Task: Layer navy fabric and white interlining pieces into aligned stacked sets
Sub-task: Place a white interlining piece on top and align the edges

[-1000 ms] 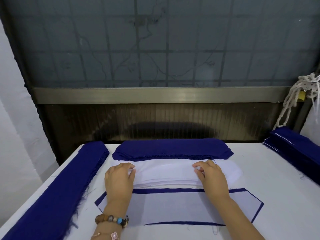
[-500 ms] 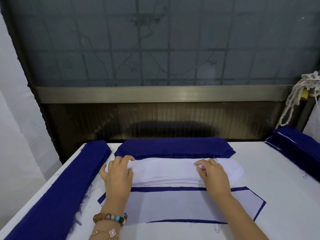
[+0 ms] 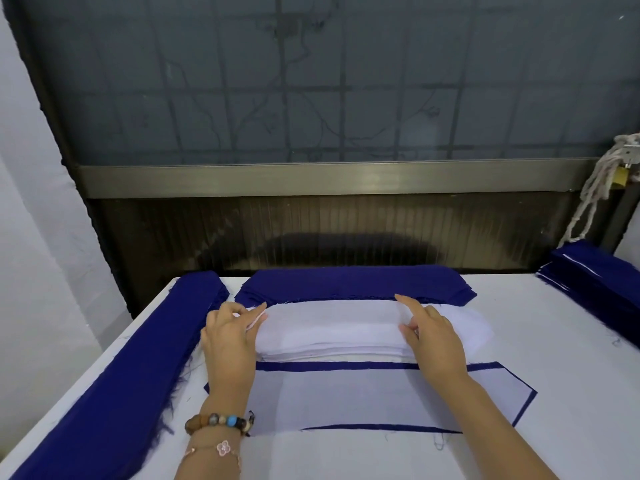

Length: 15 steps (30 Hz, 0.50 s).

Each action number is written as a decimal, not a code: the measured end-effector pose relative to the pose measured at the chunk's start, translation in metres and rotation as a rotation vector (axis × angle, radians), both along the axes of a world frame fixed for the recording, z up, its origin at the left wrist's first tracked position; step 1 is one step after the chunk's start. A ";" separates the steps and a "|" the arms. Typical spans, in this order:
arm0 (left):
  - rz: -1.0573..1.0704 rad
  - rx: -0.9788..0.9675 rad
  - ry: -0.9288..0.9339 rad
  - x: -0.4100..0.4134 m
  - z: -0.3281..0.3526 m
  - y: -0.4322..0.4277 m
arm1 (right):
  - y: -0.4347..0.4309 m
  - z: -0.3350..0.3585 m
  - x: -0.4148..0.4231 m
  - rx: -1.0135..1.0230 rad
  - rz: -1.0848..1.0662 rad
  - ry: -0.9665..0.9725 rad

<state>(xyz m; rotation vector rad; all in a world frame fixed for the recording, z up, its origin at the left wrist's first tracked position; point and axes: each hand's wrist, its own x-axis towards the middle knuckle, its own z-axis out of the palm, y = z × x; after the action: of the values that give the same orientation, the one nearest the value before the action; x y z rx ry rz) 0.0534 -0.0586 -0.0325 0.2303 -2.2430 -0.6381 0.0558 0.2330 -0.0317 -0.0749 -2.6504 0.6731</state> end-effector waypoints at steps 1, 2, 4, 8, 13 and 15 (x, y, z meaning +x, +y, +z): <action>-0.003 -0.020 0.019 0.000 0.001 0.001 | 0.000 0.000 0.000 0.005 -0.001 0.003; -0.014 -0.059 0.034 -0.001 0.002 0.001 | 0.000 -0.001 0.000 0.004 -0.004 0.009; -0.060 -0.065 0.084 0.000 0.002 -0.002 | -0.001 -0.001 -0.001 0.001 -0.008 0.015; -0.182 0.181 0.076 0.001 0.000 -0.009 | 0.001 -0.001 -0.002 0.017 0.010 -0.004; -0.338 0.468 -0.077 0.002 -0.001 -0.009 | 0.000 0.000 -0.003 0.052 0.008 -0.033; -0.318 0.463 -0.092 0.001 -0.001 -0.009 | 0.000 -0.001 -0.002 0.040 0.009 -0.034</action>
<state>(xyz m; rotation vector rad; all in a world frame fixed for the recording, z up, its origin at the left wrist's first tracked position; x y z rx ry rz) 0.0543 -0.0672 -0.0336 0.1314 -2.2095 -1.3433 0.0536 0.2333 -0.0327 -0.0633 -2.6975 0.6267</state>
